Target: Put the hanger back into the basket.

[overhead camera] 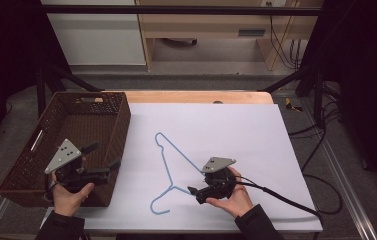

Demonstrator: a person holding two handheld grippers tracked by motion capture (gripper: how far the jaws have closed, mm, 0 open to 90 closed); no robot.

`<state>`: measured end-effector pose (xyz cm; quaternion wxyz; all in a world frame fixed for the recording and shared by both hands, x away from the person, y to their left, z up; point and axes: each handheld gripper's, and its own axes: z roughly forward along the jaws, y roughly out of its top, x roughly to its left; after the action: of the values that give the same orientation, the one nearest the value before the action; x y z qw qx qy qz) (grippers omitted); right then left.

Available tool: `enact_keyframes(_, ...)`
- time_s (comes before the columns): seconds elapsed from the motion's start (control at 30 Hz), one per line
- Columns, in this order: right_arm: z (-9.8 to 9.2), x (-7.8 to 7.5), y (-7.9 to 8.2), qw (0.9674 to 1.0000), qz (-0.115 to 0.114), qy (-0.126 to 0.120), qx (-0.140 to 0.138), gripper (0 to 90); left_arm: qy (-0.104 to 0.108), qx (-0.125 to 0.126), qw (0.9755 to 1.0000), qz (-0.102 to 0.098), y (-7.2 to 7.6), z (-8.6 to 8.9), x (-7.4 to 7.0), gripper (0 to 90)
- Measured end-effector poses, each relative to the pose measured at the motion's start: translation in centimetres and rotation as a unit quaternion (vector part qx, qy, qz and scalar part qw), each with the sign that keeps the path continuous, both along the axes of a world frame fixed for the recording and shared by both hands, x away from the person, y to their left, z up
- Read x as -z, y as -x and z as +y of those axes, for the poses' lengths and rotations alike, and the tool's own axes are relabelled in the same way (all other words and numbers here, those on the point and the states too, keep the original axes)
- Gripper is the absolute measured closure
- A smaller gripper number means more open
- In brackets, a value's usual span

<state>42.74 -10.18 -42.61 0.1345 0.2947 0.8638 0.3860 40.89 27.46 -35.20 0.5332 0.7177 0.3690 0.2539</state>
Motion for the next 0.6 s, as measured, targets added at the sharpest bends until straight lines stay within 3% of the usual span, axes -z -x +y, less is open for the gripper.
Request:
enact_keyframes(0.03,0.5,0.5,0.0,0.9999,0.001,0.010,-0.011,18.8,0.001,0.000,1.0000,0.000,0.0,0.0,0.0,6.2)
enact_keyframes(0.2,1.1,1.3,-0.1,0.9998,0.003,0.016,-0.014,28.7,0.000,0.001,1.0000,0.000,0.0,0.0,0.0,6.3)
enact_keyframes(0.47,1.8,2.6,-0.5,0.9982,0.042,0.030,-0.031,43.5,-0.003,0.003,1.0000,0.002,-0.1,-0.2,0.1,6.4)
enact_keyframes(0.6,2.2,3.2,-0.5,0.9964,0.054,0.052,-0.039,51.8,-0.003,0.004,1.0000,0.002,0.0,-0.3,0.1,6.5)
